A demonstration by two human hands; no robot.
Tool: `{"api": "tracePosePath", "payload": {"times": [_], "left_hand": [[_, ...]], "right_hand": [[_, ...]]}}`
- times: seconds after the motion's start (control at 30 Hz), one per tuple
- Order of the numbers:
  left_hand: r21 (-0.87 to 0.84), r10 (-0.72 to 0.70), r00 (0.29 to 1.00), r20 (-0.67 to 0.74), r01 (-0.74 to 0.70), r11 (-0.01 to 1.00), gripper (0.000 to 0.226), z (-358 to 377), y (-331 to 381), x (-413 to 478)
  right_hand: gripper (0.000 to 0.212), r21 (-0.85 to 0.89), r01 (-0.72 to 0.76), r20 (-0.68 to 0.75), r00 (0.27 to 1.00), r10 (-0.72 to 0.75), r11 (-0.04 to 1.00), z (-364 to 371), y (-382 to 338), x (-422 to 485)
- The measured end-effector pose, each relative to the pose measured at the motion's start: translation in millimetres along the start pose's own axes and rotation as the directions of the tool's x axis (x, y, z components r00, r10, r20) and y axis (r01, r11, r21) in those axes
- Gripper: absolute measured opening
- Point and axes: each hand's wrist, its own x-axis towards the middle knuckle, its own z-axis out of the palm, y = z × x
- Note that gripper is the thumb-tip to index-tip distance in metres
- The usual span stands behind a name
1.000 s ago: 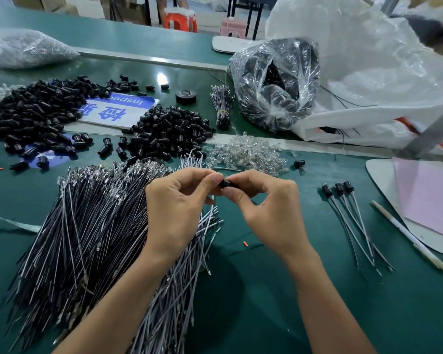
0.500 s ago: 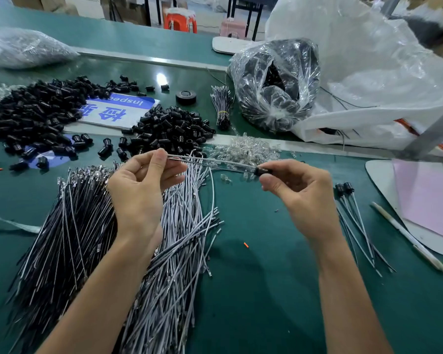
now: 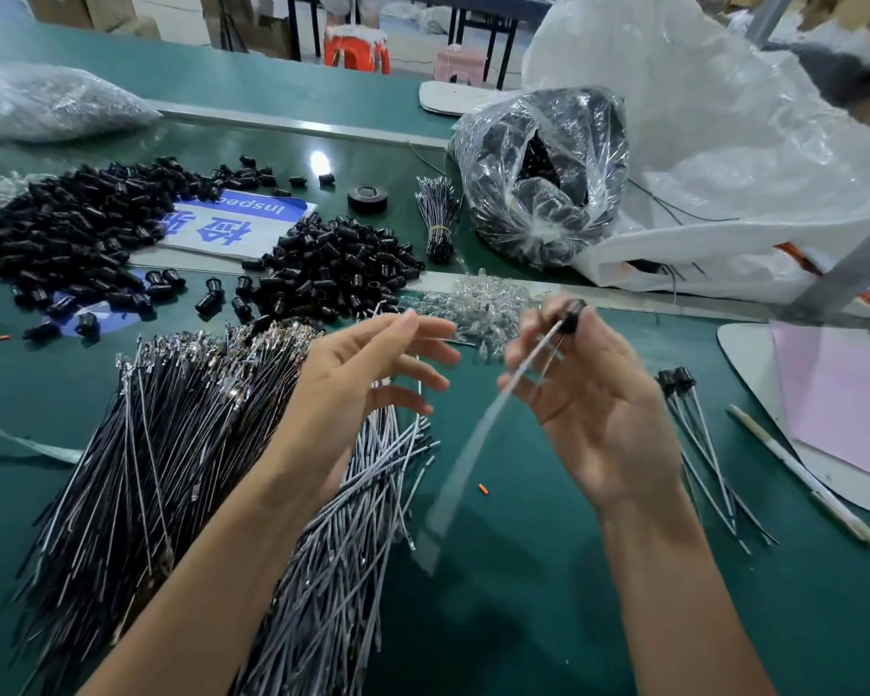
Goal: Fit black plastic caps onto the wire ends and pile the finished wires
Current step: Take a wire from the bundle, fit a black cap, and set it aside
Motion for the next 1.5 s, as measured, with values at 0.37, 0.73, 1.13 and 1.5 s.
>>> {"api": "tracePosePath", "payload": {"times": [0.37, 0.73, 1.13, 1.5], "left_hand": [[0.110, -0.087, 0.987, 0.138, 0.072, 0.991, 0.040, 13.7, -2.2, 4.6], [-0.115, -0.024, 0.997, -0.078, 0.015, 0.993, 0.032, 5.6, -10.5, 7.1], [-0.047, 0.024, 0.982, -0.188, -0.033, 0.998, 0.020, 10.6, -10.9, 3.5], [-0.205, 0.047, 0.983, -0.176, -0.083, 0.975, 0.021, 15.1, -14.1, 0.0]], "right_hand": [[0.024, -0.300, -0.104, -0.058, 0.994, 0.091, 0.948, 7.9, 21.4, 0.2], [0.016, -0.566, -0.128, -0.050, 0.991, 0.121, 0.814, 11.1, 31.8, -1.1], [0.015, -0.591, -0.081, -0.065, 0.997, 0.052, 0.803, 12.7, 34.7, -1.6], [0.011, -0.600, -0.007, -0.091, 0.994, -0.060, 0.800, 16.3, 40.6, -2.9]]}}
